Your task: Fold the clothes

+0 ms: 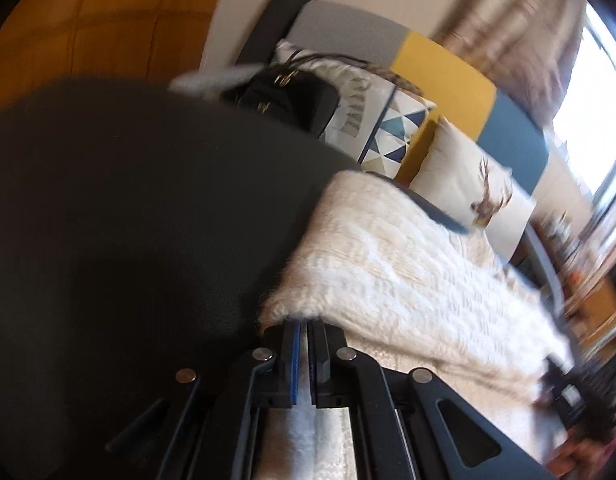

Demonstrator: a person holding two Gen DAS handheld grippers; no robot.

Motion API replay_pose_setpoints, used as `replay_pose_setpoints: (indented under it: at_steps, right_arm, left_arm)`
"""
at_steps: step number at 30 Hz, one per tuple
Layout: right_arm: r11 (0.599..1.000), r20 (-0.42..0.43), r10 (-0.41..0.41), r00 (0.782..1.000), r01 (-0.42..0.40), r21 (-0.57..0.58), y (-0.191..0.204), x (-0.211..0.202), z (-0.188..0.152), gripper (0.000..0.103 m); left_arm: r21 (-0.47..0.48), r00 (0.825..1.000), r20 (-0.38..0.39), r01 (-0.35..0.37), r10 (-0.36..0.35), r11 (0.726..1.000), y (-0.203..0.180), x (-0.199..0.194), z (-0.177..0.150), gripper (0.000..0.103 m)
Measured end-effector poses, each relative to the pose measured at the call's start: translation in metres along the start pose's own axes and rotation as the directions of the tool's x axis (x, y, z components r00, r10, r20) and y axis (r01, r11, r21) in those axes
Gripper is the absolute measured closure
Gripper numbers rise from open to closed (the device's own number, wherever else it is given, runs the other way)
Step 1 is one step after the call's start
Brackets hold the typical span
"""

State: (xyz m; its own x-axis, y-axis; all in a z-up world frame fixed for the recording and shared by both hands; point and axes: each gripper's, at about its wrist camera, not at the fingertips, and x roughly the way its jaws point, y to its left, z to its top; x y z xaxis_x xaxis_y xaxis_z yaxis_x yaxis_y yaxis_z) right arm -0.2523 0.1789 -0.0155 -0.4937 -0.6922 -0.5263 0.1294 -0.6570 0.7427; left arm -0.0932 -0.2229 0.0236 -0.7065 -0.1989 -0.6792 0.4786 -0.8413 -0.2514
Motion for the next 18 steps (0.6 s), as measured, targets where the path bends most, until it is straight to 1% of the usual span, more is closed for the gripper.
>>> replay_pose_setpoints:
  at_steps: [2,3,4,5,6,8,9,11,13,14,15,16,18]
  right_arm:
    - [0.999,-0.031,-0.035,0.999,0.035,-0.017,0.009,0.002,0.004,0.091]
    - [0.999,-0.04,-0.041,0.998,0.04,-0.011,0.012,0.002,0.005,0.092]
    - [0.999,-0.049,-0.045,0.998,0.044,-0.003,0.016,0.002,0.006,0.093]
    - [1.0,-0.053,-0.014,0.998,0.016,0.023,0.021,-0.001,0.006,0.094]
    - [0.999,-0.049,0.009,0.999,-0.008,0.037,0.026,-0.005,0.007,0.094]
    - [0.997,-0.032,0.062,0.998,-0.061,0.037,0.037,-0.016,0.008,0.094]
    - [0.996,-0.02,0.089,0.996,-0.089,0.017,0.046,-0.023,0.009,0.094]
    - [0.995,-0.006,0.096,0.995,-0.096,-0.014,0.056,-0.03,0.011,0.094]
    - [0.998,-0.008,0.055,0.998,-0.055,-0.009,0.052,-0.025,0.01,0.094]
    - [1.0,-0.01,0.007,1.0,-0.007,-0.005,0.047,-0.021,0.008,0.094]
    - [0.998,-0.021,-0.06,0.998,0.06,-0.006,0.04,-0.014,0.006,0.091]
    - [0.992,-0.041,-0.127,0.991,0.126,-0.016,0.033,-0.005,0.003,0.091]
    - [0.993,-0.029,-0.116,0.993,0.115,-0.012,0.022,-0.002,-0.004,0.089]
  left_arm:
    - [0.09,0.998,0.044,-0.045,0.041,0.995,-0.017,-0.004,0.002,0.096]
    - [0.124,0.997,0.048,-0.064,0.058,0.99,-0.023,-0.002,0.003,0.094]
    - [0.134,0.997,0.041,-0.077,0.072,0.988,-0.026,0.001,0.005,0.094]
    - [0.136,0.996,0.032,-0.09,0.086,0.987,-0.027,0.005,0.006,0.094]
    - [0.117,0.996,0.032,-0.09,0.087,0.989,-0.024,0.006,0.008,0.094]
    - [0.03,0.997,0.04,-0.07,0.069,0.997,-0.008,0.004,0.008,0.095]
    - [-0.016,0.997,0.044,-0.059,0.06,0.998,0.0,0.003,0.008,0.095]
    - [-0.107,0.999,0.018,-0.033,0.035,0.994,0.016,0.007,0.005,0.095]
    - [-0.162,1.0,-0.007,-0.008,0.007,0.987,0.027,0.011,0.002,0.095]
    - [-0.177,1.0,-0.009,0.009,-0.011,0.984,0.03,0.012,0.0,0.095]
    - [-0.192,1.0,-0.011,0.026,-0.029,0.981,0.033,0.012,-0.001,0.095]
    - [-0.191,0.999,-0.018,0.044,-0.048,0.981,0.034,0.013,-0.001,0.095]
    - [-0.188,0.997,-0.036,0.068,-0.076,0.98,0.036,0.011,-0.003,0.095]
